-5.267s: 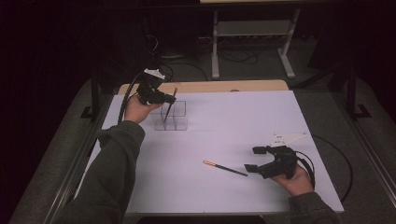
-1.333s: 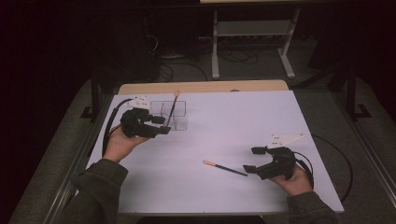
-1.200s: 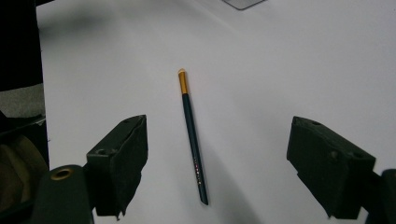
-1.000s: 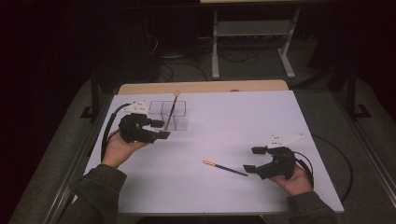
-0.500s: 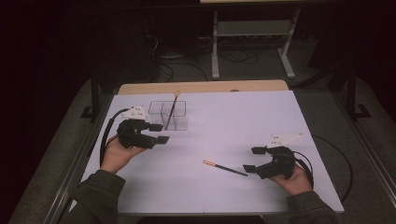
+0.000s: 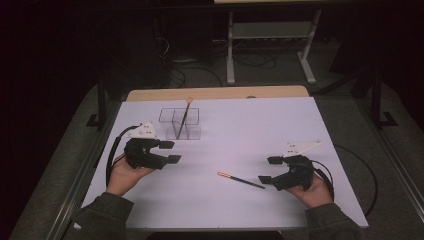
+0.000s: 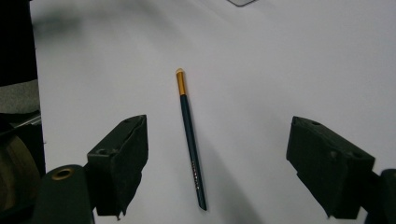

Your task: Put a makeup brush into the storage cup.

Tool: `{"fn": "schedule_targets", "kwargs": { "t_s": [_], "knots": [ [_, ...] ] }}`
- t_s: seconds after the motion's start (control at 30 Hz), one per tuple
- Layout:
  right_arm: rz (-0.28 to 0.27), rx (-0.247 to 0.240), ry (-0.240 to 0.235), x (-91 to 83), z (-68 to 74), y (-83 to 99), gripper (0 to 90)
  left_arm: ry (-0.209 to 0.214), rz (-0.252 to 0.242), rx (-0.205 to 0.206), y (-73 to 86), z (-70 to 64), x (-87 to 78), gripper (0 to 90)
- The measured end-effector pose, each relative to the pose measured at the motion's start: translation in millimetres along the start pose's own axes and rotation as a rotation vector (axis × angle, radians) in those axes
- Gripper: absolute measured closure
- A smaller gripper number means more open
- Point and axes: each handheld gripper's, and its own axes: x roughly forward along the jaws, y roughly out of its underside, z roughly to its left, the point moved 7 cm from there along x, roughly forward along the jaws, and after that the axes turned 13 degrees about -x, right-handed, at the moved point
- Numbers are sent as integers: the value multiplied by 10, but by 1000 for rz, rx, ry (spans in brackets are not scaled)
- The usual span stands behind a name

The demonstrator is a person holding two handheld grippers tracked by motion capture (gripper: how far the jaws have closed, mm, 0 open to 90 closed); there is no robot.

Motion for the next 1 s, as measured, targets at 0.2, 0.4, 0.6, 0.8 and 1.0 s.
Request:
{"fn": "schedule_targets", "kwargs": {
  "t_s": [0.2, 0.4, 0.6, 0.8, 1.0],
  "knots": [
    [29, -11, 2, 21, -13, -26, 218, -5, -11, -8, 98, -23, -3, 386],
    [53, -38, -9, 37, -15, -119, 248, -8, -24, -10, 190, -65, 26, 372],
    [98, -52, -16, 91, -46, -230, 261, -15, -47, 1, 268, -124, 16, 352],
    [130, -73, -34, 155, -21, -323, 289, -17, -50, -11, 343, -121, 4, 336],
    [167, -92, -49, 197, -3, -425, 324, -25, -72, -9, 381, -137, -44, 325]
  ]
}}
